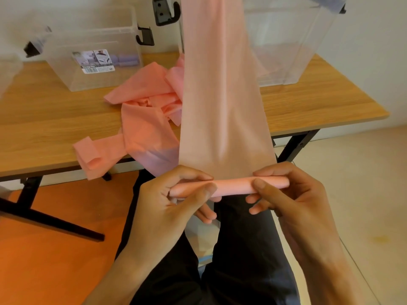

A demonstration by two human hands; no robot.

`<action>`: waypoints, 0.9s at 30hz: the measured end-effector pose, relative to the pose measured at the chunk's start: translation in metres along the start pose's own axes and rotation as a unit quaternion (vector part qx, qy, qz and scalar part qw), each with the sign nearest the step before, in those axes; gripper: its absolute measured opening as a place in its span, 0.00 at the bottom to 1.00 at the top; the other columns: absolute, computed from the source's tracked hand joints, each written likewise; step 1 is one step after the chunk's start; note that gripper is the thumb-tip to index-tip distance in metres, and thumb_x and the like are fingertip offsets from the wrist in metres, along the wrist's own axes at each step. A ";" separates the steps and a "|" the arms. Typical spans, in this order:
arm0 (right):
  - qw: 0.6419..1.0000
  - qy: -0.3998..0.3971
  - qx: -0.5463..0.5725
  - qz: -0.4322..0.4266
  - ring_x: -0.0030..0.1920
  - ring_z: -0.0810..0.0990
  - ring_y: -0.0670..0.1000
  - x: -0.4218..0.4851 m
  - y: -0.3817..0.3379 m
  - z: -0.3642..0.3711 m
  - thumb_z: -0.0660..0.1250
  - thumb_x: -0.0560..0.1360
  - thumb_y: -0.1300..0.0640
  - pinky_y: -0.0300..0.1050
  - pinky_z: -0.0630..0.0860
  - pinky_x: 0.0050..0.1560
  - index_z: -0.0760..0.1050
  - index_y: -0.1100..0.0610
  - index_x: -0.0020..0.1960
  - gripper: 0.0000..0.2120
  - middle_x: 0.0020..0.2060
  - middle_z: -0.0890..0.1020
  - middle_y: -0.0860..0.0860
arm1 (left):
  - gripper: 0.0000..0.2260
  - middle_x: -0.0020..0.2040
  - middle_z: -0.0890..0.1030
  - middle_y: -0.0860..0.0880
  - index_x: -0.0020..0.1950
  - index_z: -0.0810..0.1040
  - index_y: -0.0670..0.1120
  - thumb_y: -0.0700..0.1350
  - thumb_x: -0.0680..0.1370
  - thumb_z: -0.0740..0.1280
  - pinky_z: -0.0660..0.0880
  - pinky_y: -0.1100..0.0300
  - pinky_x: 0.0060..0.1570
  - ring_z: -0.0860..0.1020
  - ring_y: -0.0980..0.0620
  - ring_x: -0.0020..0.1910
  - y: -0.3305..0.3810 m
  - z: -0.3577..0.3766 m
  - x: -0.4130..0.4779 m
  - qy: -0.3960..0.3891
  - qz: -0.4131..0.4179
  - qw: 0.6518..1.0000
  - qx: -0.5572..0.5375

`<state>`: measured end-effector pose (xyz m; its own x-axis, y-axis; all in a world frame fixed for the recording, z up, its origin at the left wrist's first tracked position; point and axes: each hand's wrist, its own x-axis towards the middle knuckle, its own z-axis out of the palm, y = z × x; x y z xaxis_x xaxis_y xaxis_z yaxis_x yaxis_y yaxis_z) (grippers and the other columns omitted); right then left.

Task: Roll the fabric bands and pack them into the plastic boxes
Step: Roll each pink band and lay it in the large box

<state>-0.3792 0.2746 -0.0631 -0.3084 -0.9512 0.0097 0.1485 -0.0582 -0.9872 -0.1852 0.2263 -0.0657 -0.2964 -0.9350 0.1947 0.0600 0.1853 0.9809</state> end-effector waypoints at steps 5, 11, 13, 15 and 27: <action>0.999 0.031 0.010 0.007 0.29 0.82 0.58 0.009 -0.003 0.000 0.74 0.65 0.52 0.45 0.82 0.33 0.83 0.62 0.47 0.16 0.35 0.83 0.60 | 0.09 0.43 0.86 0.44 0.53 0.83 0.44 0.42 0.73 0.75 0.82 0.57 0.34 0.85 0.45 0.32 0.004 -0.003 0.008 -0.015 0.010 1.000 0.011; 1.000 -0.031 -0.002 0.000 0.33 0.83 0.59 0.013 -0.008 -0.004 0.82 0.62 0.45 0.46 0.83 0.35 0.84 0.56 0.50 0.22 0.38 0.83 0.61 | 0.07 0.37 0.86 0.46 0.48 0.83 0.41 0.44 0.75 0.73 0.81 0.57 0.32 0.84 0.47 0.31 0.007 -0.002 0.017 -0.013 0.012 1.000 0.019; 1.000 -0.022 -0.007 0.000 0.30 0.82 0.59 0.015 -0.009 -0.005 0.82 0.60 0.38 0.45 0.82 0.34 0.84 0.58 0.48 0.27 0.35 0.83 0.62 | 0.09 0.39 0.86 0.45 0.52 0.82 0.42 0.45 0.74 0.73 0.82 0.55 0.33 0.85 0.45 0.33 0.008 -0.002 0.019 -0.017 0.001 1.000 0.001; 1.000 -0.012 -0.010 -0.005 0.28 0.80 0.58 0.017 -0.009 -0.005 0.81 0.60 0.36 0.45 0.81 0.33 0.84 0.59 0.46 0.28 0.33 0.82 0.63 | 0.11 0.41 0.86 0.43 0.53 0.82 0.41 0.42 0.73 0.73 0.81 0.55 0.34 0.85 0.44 0.34 0.009 -0.002 0.022 -0.025 -0.010 0.999 -0.019; 1.000 -0.017 0.018 -0.018 0.34 0.84 0.56 0.029 -0.011 -0.001 0.79 0.64 0.46 0.42 0.81 0.34 0.84 0.58 0.46 0.18 0.41 0.84 0.57 | 0.04 0.32 0.84 0.45 0.48 0.83 0.51 0.49 0.76 0.72 0.76 0.34 0.28 0.83 0.45 0.29 0.010 -0.002 0.028 -0.004 0.007 1.000 0.023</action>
<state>-0.3902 0.2480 -0.0520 -0.2824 -0.9579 0.0514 0.1721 -0.1033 -0.9796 -0.1912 0.2018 -0.0510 -0.3034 -0.9300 0.2074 0.0208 0.2111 0.9772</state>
